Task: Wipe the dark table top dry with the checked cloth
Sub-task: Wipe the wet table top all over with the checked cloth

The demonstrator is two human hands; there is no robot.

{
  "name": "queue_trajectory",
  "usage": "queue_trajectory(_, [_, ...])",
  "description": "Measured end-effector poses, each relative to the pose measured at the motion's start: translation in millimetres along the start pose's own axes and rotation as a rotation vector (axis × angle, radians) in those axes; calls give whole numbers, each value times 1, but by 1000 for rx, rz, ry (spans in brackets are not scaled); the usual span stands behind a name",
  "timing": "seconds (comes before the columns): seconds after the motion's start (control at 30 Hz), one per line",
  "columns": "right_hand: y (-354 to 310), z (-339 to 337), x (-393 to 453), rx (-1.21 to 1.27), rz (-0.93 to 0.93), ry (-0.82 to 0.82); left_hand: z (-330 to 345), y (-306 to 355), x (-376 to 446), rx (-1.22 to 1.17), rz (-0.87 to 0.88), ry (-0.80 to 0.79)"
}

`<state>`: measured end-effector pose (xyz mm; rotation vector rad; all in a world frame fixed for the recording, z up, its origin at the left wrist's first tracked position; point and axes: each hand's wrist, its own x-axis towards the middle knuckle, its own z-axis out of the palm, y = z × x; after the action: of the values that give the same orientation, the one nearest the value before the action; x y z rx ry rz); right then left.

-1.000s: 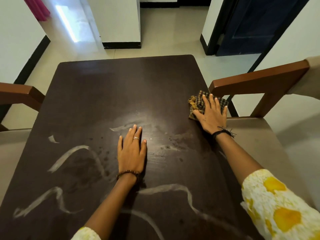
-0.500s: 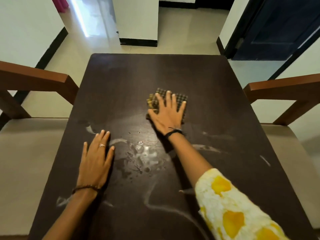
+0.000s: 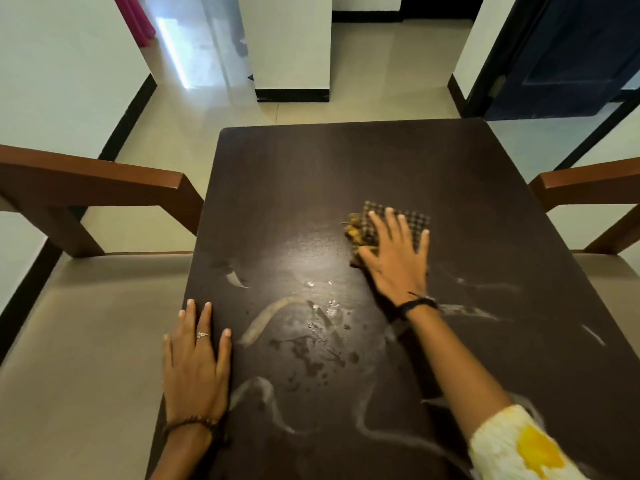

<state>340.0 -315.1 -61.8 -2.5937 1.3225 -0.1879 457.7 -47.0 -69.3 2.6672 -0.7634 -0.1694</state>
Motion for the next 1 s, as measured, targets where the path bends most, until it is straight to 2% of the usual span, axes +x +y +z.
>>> queue_trajectory(0.1, [-3, 1, 3, -15, 151, 41, 0, 2, 0, -5, -159, 18])
queue_trajectory(0.17, [-27, 9, 5, -31, 152, 60, 0, 4, -1, -16, -163, 13])
queue_trajectory(0.37, [-156, 44, 11, -11, -111, -26, 0, -1, 0, -61, -133, 15])
queue_trajectory(0.5, [-226, 59, 2, 18, -313, -143, -5, -6, 4, -323, -204, 60])
queue_trajectory(0.57, [-233, 60, -7, -1, -389, -162, -5, -10, 4, -446, -218, 101])
queue_trajectory(0.73, [-199, 57, -56, 25, -561, -173, -6, -12, 1, -555, -269, 135])
queue_trajectory(0.87, [-192, 60, -70, 5, -533, -169, -4, -13, 2, -597, -253, 122])
queue_trajectory(1.0, [-220, 62, -26, -4, -479, -204, -3, -15, 3, -521, -189, 63])
